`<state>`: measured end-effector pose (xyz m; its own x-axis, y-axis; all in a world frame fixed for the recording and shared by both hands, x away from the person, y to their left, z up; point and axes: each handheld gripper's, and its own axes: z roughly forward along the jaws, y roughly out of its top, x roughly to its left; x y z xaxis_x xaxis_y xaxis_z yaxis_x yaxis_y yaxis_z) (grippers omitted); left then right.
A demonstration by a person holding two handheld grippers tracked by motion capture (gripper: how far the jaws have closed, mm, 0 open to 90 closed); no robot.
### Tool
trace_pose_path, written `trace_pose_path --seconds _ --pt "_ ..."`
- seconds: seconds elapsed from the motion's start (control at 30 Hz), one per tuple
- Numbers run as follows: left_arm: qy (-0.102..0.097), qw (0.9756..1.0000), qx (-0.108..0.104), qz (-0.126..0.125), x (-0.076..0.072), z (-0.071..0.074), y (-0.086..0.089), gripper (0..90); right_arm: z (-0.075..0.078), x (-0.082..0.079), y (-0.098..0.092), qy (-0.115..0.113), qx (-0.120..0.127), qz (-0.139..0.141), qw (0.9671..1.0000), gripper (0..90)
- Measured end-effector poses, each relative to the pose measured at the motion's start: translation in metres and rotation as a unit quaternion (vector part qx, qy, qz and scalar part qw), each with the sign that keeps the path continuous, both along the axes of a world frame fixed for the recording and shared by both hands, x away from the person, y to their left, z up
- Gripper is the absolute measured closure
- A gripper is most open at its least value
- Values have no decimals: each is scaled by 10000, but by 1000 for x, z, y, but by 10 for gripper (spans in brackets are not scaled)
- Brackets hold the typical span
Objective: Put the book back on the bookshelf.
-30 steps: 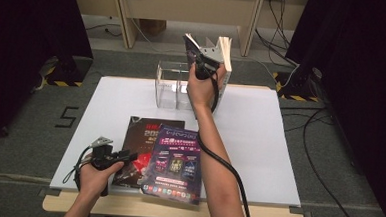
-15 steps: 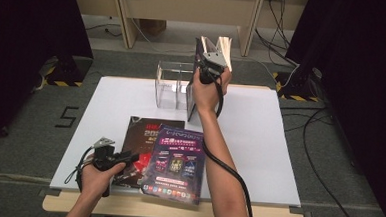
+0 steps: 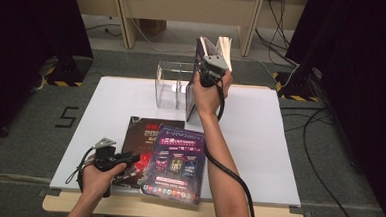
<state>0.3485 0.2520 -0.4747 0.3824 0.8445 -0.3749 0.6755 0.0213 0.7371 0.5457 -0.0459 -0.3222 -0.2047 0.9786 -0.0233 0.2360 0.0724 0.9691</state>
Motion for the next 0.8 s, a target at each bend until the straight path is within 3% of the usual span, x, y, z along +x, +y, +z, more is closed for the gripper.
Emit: trace_pose_path --seconds 0.47,0.8 --pt "9 10000 14 -14 0 0 -3 537 -5 -17 -9 74 238 128 9996 706" --pt "4 10000 32 -45 -1 -1 -7 537 -9 -34 -17 123 221 204 9995 684"
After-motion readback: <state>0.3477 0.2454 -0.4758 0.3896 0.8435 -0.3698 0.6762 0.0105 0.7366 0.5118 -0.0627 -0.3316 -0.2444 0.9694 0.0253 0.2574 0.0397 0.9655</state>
